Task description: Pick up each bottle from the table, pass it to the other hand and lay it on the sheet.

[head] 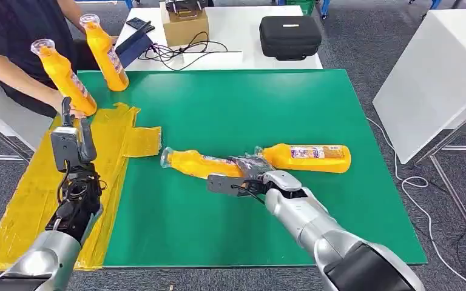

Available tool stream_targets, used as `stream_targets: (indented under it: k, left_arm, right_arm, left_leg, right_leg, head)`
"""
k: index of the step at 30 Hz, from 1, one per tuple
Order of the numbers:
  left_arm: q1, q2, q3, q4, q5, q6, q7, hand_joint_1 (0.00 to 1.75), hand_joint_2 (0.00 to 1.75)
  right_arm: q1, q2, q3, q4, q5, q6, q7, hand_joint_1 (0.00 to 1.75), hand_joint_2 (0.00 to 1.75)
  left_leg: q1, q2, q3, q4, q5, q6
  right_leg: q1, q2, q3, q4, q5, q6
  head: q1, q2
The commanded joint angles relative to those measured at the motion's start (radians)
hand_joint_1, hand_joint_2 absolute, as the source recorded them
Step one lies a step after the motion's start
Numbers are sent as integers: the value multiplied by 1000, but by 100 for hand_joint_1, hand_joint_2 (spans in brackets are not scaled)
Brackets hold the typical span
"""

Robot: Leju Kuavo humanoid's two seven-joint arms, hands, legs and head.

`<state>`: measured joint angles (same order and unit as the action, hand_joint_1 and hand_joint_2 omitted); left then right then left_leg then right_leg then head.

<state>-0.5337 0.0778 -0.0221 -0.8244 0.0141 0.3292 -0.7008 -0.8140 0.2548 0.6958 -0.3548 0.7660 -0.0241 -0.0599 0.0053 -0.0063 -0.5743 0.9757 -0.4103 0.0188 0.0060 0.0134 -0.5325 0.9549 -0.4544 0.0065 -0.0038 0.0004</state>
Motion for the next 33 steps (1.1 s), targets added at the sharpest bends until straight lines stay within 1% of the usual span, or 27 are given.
stream_targets:
  k: [1, 2, 3, 6, 7, 8, 9, 12, 14, 15, 17, 20, 22, 28, 30, 33]
  left_arm:
    - [-50, -50, 101, 159, 133, -322, 48, 0, 175]
    - [-43, -56, 105, 158, 165, -401, 67, 0, 175]
    - [-34, -65, 100, 150, 177, -441, 73, 0, 175]
    - [-26, -92, 68, 123, 163, -461, 80, 0, 175]
    - [-28, -99, 60, 118, 164, -469, 90, 0, 175]
    - [-36, -107, 50, 117, 173, -479, 104, 0, 175]
    - [-43, -110, 39, 120, 174, -466, 103, 0, 175]
    - [-48, -114, 27, 121, 180, -459, 103, 0, 175]
    - [-49, -120, 21, 124, 205, -484, 110, 0, 175]
    - [-52, -128, 9, 130, 213, -497, 115, 0, 175]
    - [-56, -137, 0, 133, 211, -492, 117, 0, 175]
    - [-56, -137, 0, 133, 211, -492, 117, 0, 175]
    - [-57, -135, -6, 135, 213, -488, 114, 0, 175]
    - [-57, -135, -6, 135, 213, -488, 114, 0, 175]
    - [-56, -134, -8, 135, 216, -491, 111, 0, 175]
    - [-49, -162, -36, 101, 227, -502, 114, 0, 175]
  right_arm:
    - [-28, -52, -188, -191, -112, -132, -139, 175, 175]
    - [-25, -59, -193, -232, -112, -118, -133, 175, 175]
    - [-21, -58, -207, -262, -120, -106, -130, 175, 175]
    - [-13, -36, -211, -269, -118, -124, -120, 175, 175]
    - [-10, -29, -212, -265, -118, -129, -122, 175, 175]
    - [-9, -19, -213, -252, -115, -148, -131, 175, 175]
    - [-9, -10, -217, -241, -115, -176, -141, 175, 175]
    - [-13, 2, -214, -221, -115, -205, -149, 175, 175]
    - [-22, 24, -218, -201, -123, -247, -161, 175, 175]
    - [-36, 43, -220, -172, -134, -240, -162, 175, 175]
    - [-41, 53, -221, -159, -139, -244, -162, 175, 175]
    - [-41, 53, -221, -159, -139, -244, -162, 175, 175]
    - [-47, 55, -221, -144, -143, -250, -169, 175, 175]
    - [-47, 55, -221, -144, -143, -250, -169, 175, 175]
    - [-51, 58, -220, -133, -146, -241, -169, 175, 175]
    - [-65, 94, -187, -100, -158, -223, -134, 175, 175]
  left_leg:
    - [0, -1, 1, 1, -2, 0]
    - [-1, -1, -1, 1, -1, 0]
    - [0, -1, 0, 2, -2, 0]
    - [0, -2, -1, 0, -1, 0]
    - [0, -3, 0, 1, -2, 0]
    - [0, -2, -1, 0, -1, 0]
    - [0, -2, 0, 1, -1, 0]
    - [0, -3, 0, 1, -2, 0]
    - [1, -2, 1, 2, -2, -1]
    - [0, -1, -2, 1, -1, 0]
    - [1, -1, 1, 2, -3, -1]
    - [0, 0, -1, 1, -1, 0]
    - [1, -1, 0, 1, -2, 0]
    - [0, -1, -2, 1, -1, 0]
    - [1, -1, -1, 1, -2, 0]
    - [0, 0, -1, 1, -2, 0]
  right_leg:
    - [0, -3, 2, 0, -2, 2]
    - [-1, -2, -1, 1, -1, 2]
    - [0, -3, 0, 1, -2, 2]
    - [0, -3, 0, 0, -1, 1]
    - [0, -5, 2, 0, -2, 2]
    - [0, -3, 0, -1, -1, 1]
    - [0, -4, 1, 0, -2, 2]
    - [0, -5, 2, 0, -2, 2]
    - [1, -4, 3, 0, -3, 2]
    - [0, -2, -1, 0, -1, 1]
    - [1, -3, 2, 1, -3, 2]
    - [0, -1, -1, 0, -1, 1]
    - [1, -3, 1, 0, -2, 2]
    - [0, -2, -1, 0, -1, 1]
    - [1, -3, 1, 0, -2, 2]
    - [0, -2, -1, 1, -2, 1]
  head:
    - [0, 0]
    - [0, 0]
    - [0, 0]
    - [0, 0]
    - [0, 0]
    - [0, 0]
    - [0, 0]
    - [0, 0]
    - [0, 0]
    - [0, 0]
    - [0, 0]
    - [0, 0]
    - [0, 0]
    - [0, 0]
    - [0, 0]
    - [0, 0]
